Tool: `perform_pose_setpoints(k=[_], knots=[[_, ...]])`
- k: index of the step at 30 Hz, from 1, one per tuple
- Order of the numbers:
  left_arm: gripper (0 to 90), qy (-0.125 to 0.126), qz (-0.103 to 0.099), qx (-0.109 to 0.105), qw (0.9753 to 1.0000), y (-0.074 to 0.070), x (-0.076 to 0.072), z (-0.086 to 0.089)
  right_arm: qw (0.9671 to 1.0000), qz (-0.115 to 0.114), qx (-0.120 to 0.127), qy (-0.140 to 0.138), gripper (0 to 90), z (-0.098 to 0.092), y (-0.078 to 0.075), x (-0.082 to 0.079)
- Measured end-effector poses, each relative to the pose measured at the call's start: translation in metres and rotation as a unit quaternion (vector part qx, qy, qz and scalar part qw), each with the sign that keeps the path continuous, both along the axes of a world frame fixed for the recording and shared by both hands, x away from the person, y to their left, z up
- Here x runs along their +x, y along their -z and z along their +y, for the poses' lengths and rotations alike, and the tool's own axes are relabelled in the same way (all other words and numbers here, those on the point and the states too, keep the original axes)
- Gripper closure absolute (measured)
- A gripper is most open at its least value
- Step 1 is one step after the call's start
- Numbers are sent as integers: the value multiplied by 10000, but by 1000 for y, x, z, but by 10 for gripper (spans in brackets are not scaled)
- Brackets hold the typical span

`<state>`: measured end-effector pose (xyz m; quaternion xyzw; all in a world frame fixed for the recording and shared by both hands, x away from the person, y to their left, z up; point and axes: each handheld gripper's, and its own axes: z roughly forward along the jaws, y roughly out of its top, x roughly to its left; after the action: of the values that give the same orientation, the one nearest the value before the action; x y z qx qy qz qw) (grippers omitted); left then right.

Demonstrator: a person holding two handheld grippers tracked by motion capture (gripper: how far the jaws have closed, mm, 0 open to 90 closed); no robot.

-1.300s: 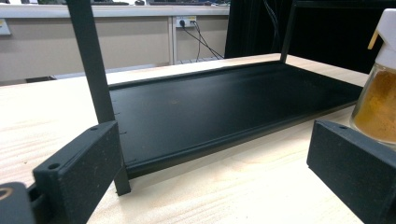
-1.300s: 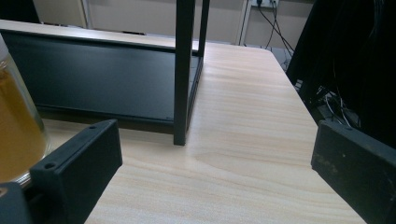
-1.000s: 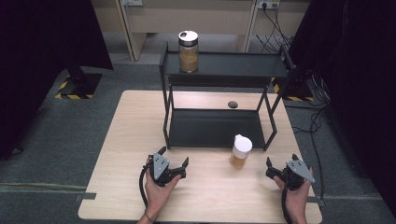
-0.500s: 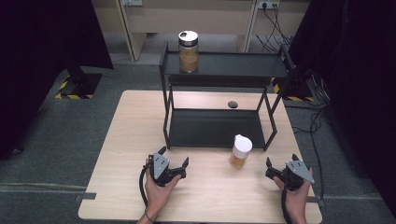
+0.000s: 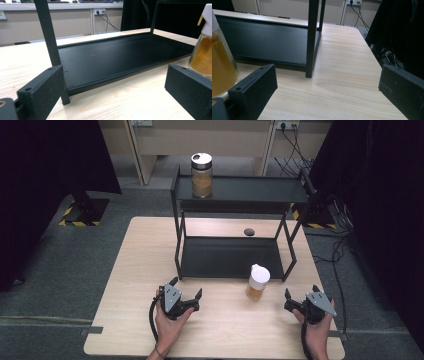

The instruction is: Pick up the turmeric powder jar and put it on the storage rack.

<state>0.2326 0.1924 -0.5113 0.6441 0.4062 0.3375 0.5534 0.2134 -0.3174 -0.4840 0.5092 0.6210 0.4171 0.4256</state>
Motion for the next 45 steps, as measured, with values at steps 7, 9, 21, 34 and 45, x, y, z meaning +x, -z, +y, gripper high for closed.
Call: perform_pose_setpoints(k=[7,9,21,34,45], knots=[[22,-9,-17,7,10000,0,0,-1,10000,9,32,-12,21,-1,0,0],[21,-21,-13,3,10000,0,-1,-1,10000,7,51,-10,21,-2,0,0],[20,-31,-39,27,10000,1,-1,-2,9999,-8,109,-8,21,-3,0,0],[20,-31,-75,41,10000,2,-3,-3,9948,-331,958,-54,23,-18,6,-8],[20,-27,-95,74,9999,2,-3,-3,9805,-996,1430,-907,22,0,-18,-14]])
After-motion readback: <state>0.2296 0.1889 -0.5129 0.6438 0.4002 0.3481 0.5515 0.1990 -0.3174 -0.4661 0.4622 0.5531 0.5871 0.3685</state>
